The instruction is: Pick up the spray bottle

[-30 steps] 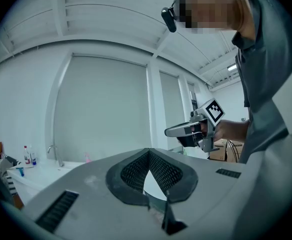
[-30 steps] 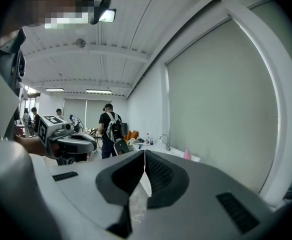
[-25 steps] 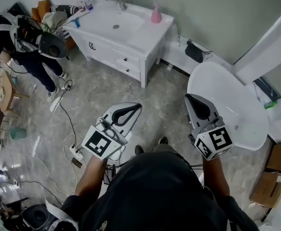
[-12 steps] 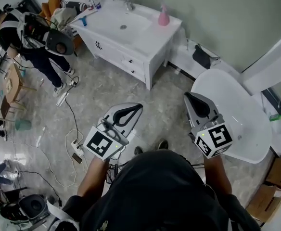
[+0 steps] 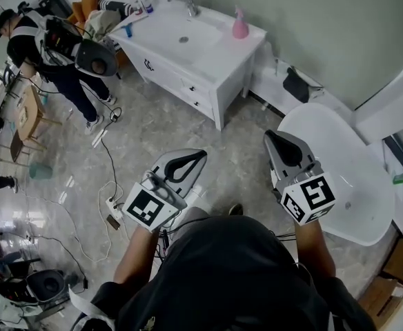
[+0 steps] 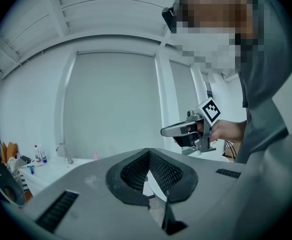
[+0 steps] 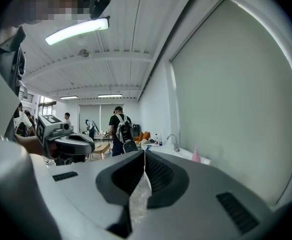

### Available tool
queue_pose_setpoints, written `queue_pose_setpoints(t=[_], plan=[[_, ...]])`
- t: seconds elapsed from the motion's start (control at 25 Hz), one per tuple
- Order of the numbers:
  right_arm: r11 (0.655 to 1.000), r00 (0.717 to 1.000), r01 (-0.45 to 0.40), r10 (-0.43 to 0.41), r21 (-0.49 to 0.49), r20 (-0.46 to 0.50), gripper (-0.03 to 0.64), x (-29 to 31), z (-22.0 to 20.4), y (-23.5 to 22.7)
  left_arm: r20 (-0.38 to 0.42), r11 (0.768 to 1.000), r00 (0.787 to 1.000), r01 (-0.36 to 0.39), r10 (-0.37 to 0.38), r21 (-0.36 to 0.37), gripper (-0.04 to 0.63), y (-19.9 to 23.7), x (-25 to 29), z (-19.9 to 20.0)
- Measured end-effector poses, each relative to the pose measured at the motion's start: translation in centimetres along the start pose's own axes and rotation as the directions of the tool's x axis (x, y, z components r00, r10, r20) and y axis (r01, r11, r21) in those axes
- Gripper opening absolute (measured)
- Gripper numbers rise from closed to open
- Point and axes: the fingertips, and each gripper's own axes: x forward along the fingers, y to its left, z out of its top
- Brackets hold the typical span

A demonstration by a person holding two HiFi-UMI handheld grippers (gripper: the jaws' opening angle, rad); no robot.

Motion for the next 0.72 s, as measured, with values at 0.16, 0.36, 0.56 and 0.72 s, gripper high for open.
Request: queue_pose_setpoints(t=[0.16,0.36,0.56,0.72], plan=[[1.0,1.0,0.017,-0.016,0.011,-0.008,0.011,-0.3,-0.4,0.1,-0.012,1.0,1.0,0.02,-0.02,-0.004,0.005,-0.7,-0.1,-0.5],[0.998,0.998,0.063,-0.062,0.015,-0.019,0.011,-0.2,-0.3,0.3,-0.007,0.998,0.998,0.058,-0.058,-0.012,0.003,0.3,-0.2,-0.6],[0.995,0.994,0.103,-0.102,0.02,-0.033,0.011,1.0,-0.1,1.3,0.017,0.995,0.995,0.095,-0.095,-0.005,0.004,2.0,-1.1,0.0],[0.993,0.993,0.118,-0.117,0.02,-0.032,0.011,2.9,0.5,2.2,0.021,0.994,0.994,0.106,-0.106,-0.011,0.003,4.1,-2.1,-0.3]])
